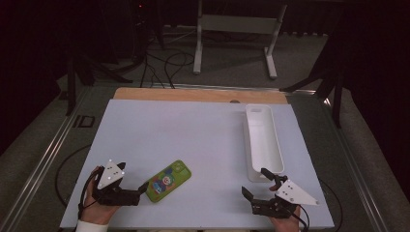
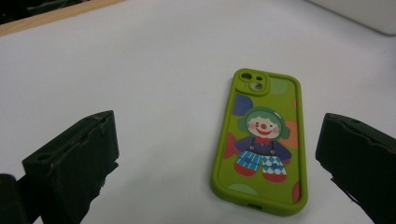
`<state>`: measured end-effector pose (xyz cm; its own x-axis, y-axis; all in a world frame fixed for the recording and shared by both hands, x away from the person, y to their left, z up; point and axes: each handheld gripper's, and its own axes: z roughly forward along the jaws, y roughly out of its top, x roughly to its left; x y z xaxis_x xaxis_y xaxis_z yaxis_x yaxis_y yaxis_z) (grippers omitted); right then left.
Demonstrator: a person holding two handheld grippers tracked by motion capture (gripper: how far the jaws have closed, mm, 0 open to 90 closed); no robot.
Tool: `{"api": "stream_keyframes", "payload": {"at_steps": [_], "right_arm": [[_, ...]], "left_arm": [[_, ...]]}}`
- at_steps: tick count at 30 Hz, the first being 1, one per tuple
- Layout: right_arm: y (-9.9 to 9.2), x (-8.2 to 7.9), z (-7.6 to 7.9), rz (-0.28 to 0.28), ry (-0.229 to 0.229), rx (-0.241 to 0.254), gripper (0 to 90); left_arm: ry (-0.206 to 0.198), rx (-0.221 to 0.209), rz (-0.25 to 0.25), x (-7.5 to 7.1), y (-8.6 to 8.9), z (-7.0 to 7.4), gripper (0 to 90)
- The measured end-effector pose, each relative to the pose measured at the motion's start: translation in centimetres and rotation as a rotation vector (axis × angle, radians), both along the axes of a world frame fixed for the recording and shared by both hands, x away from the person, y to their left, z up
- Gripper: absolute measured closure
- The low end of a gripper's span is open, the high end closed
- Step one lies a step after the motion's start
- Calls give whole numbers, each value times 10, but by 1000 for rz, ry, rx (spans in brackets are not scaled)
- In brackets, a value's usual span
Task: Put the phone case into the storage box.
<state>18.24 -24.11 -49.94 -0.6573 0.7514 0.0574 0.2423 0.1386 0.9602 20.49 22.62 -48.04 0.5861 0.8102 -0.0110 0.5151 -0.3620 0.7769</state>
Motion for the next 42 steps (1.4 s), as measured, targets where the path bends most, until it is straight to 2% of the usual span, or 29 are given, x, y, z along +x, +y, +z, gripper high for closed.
{"api": "stream_keyframes", "payload": {"at_steps": [12, 17, 22, 23, 42], "right_arm": [[-1, -1, 2, -20, -7, -1, 86], [-2, 0, 2, -28, -8, -3, 82], [-2, -1, 2, -29, -10, -4, 82], [-2, 0, 1, -31, -8, -6, 82], [-3, 1, 0, -43, -4, -5, 82]], "left_arm": [[7, 75, -26, 7, -15, 12, 1], [13, 95, -41, 9, -20, 15, 0], [22, 98, -44, 10, -22, 15, 0], [38, 115, -54, 12, -25, 14, 0], [105, 187, -92, 22, -35, 9, 0]]}}
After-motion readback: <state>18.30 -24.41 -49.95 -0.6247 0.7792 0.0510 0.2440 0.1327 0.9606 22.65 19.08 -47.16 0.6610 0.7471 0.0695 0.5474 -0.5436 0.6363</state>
